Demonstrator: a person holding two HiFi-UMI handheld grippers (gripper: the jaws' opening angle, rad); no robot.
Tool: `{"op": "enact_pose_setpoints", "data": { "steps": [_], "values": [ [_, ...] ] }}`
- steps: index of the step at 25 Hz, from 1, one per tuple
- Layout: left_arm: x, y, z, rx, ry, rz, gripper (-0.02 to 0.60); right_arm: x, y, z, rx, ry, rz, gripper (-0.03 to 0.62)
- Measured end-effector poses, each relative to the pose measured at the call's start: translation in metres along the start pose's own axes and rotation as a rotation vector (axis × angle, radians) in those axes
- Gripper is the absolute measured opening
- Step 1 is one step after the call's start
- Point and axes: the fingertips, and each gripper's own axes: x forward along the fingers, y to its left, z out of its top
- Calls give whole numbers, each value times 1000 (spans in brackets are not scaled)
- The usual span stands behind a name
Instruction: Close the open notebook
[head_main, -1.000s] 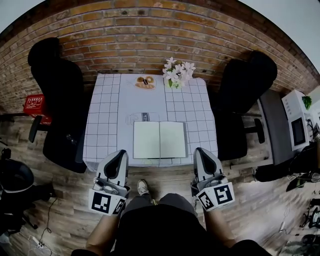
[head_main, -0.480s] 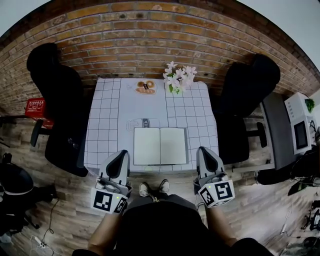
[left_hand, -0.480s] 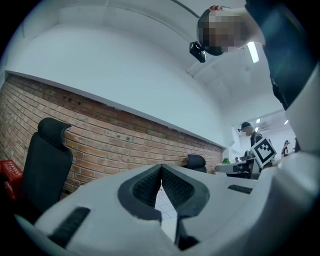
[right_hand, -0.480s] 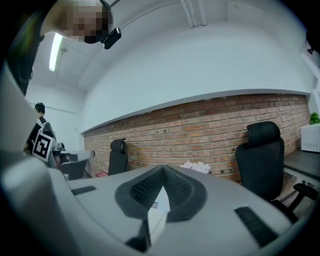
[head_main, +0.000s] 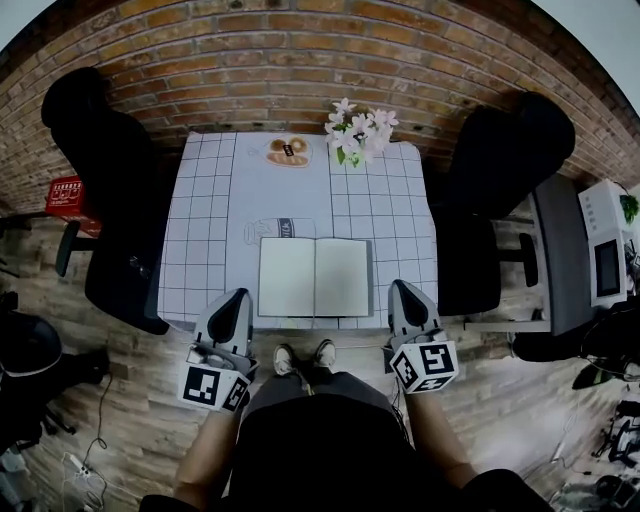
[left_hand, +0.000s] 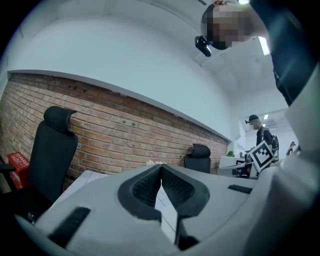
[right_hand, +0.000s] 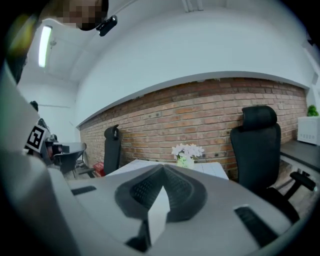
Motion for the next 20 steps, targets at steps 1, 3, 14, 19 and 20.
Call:
{"op": "enact_pose_setpoints", "data": {
  "steps": [1, 3, 14, 19, 20],
  "values": [
    [0, 2, -4, -15, 6, 5, 25, 3, -5, -8, 18, 10, -7, 14],
    [-1, 6, -12, -38, 19, 18, 25, 8, -12, -25, 32, 38, -18, 14],
    [5, 19, -84, -81, 172, 53, 26, 46, -55, -158, 102, 340, -89, 14],
    [9, 24, -128, -104, 252, 73, 26, 53, -61, -199, 67, 454, -80, 14],
    [10, 25, -136, -112, 269, 75, 26, 53, -61, -205, 63, 475, -77, 14]
  ]
}}
